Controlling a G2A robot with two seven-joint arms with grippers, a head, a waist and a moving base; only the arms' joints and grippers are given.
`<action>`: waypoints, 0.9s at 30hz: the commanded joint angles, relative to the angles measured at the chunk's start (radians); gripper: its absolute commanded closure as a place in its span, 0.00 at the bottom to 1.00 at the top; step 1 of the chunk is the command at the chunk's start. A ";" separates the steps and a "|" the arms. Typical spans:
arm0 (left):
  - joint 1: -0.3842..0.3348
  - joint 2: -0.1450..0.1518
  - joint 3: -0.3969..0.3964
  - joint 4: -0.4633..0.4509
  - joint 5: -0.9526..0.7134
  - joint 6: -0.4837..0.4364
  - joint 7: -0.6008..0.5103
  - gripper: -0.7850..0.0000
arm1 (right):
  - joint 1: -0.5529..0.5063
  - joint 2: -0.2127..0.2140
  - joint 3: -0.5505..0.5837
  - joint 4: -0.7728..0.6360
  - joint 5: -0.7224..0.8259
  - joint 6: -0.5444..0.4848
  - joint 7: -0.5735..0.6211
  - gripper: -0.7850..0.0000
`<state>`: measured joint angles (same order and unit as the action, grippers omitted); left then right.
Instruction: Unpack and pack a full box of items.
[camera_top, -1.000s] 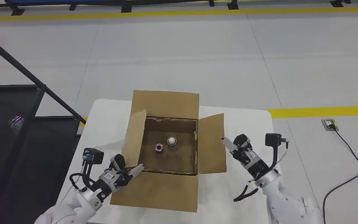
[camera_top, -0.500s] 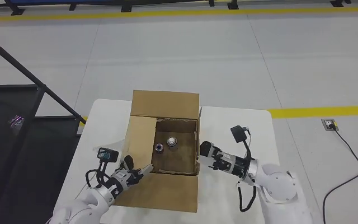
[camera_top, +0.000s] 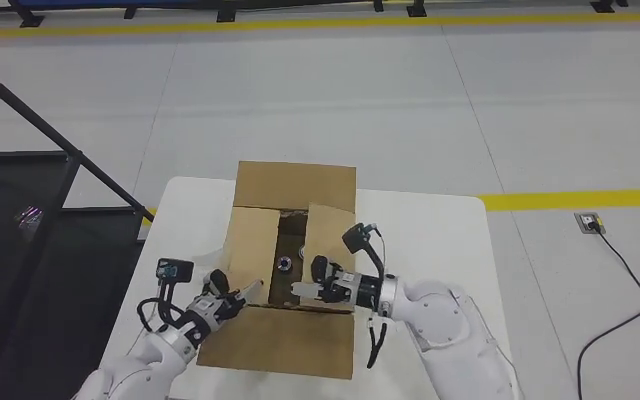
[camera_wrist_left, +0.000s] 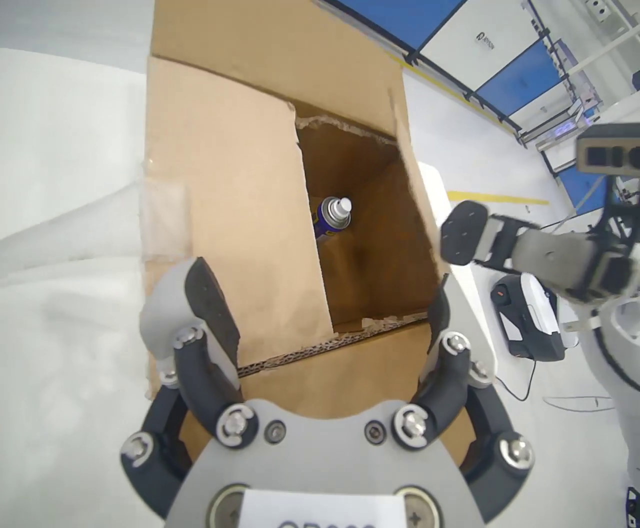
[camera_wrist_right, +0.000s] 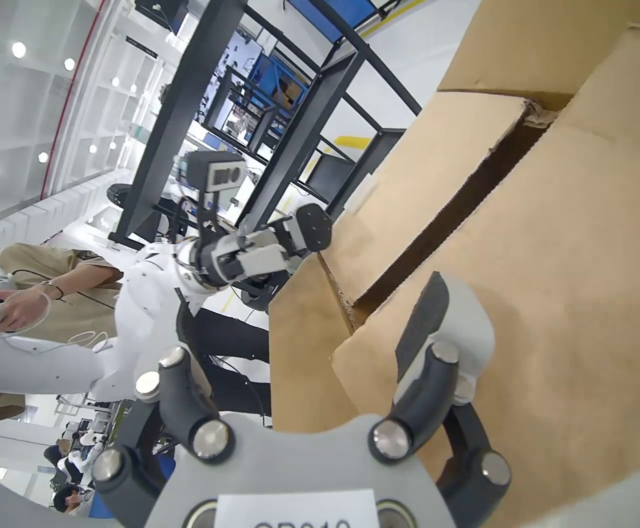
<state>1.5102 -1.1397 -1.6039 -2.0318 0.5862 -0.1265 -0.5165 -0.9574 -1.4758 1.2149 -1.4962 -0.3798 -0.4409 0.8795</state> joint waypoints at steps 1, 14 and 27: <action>0.019 0.002 -0.051 -0.029 -0.040 -0.006 0.004 0.00 | 0.019 -0.001 -0.021 0.033 -0.019 0.003 -0.017 0.00; 0.167 0.020 -0.389 0.083 -0.176 -0.142 -0.024 0.00 | 0.057 0.007 -0.078 0.090 -0.057 0.000 -0.057 0.00; 0.137 0.064 -0.351 0.332 -0.468 -0.548 -0.388 0.00 | 0.048 0.014 -0.101 0.091 -0.033 0.057 -0.104 0.00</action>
<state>1.6601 -1.0791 -1.9537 -1.7169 0.1519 -0.6901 -0.8782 -0.9084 -1.4626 1.1155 -1.4057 -0.4119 -0.3848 0.7755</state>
